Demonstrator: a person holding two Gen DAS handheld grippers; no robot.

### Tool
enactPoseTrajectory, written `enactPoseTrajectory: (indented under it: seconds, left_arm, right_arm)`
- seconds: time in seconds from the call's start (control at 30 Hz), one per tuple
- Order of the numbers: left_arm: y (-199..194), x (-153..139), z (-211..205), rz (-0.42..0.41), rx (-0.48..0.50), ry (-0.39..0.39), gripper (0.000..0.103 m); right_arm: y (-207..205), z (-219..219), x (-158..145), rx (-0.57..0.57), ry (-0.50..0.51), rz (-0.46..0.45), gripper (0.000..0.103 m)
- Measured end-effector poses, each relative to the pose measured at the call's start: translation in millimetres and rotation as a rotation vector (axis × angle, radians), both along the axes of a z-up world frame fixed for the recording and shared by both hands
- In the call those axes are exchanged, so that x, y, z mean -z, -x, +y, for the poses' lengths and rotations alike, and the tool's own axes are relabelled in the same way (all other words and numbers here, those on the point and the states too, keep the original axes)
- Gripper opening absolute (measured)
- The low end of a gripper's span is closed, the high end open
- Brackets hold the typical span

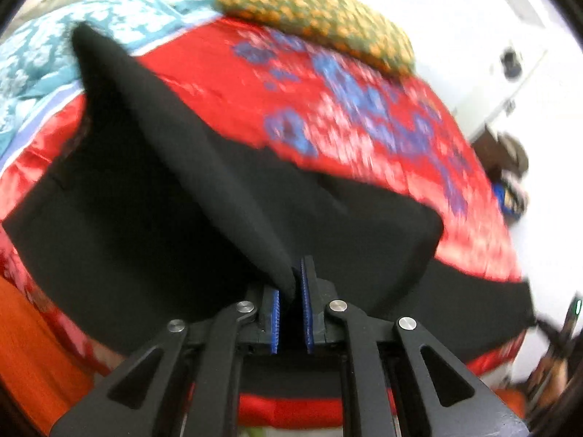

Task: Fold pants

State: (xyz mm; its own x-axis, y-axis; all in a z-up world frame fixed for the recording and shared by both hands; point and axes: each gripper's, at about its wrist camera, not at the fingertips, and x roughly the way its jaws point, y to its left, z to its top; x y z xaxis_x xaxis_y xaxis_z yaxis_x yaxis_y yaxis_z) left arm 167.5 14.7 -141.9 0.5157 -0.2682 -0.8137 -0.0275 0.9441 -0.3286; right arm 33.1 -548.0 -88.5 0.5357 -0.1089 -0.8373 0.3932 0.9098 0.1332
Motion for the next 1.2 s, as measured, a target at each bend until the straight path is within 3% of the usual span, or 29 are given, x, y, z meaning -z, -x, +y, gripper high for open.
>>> enactPoseTrajectory:
  seconds: [0.13,0.27,0.5,0.6,1.03,1.17,1.2]
  left_arm:
    - [12.2,20.4,-20.8,0.077,0.059,-0.004,0.007]
    - [22.9,12.1,-33.1,0.065,0.108,-0.022,0.007]
    - [34.3,14.2,-35.1,0.088,0.133,-0.026,0.007]
    - [43.2,16.4,-34.8,0.103,0.146,-0.033,0.007]
    - [46.1,32.4,-41.2,0.16,0.184,-0.104,0.007]
    - [42.0,50.8,-41.4,0.225,0.196,-0.126,0.014]
    - [42.9,49.6,-39.0,0.242,0.194,-0.122,0.027]
  right_arm:
    - [8.7,-35.6,26.4,0.099,0.008,0.111,0.008]
    - [18.0,-53.1,30.2,0.159,-0.018,0.102,0.008]
    - [16.8,-64.8,15.7,0.149,-0.021,0.117,0.008]
    - [4.8,-69.0,26.6,0.154,-0.025,0.184,0.008]
    - [-2.1,-63.7,37.5,0.182,0.024,0.23,0.009]
    - [-7.0,-60.2,48.9,0.172,0.069,0.274,0.009]
    - [-7.6,-58.4,49.7,0.176,0.082,0.28,0.01]
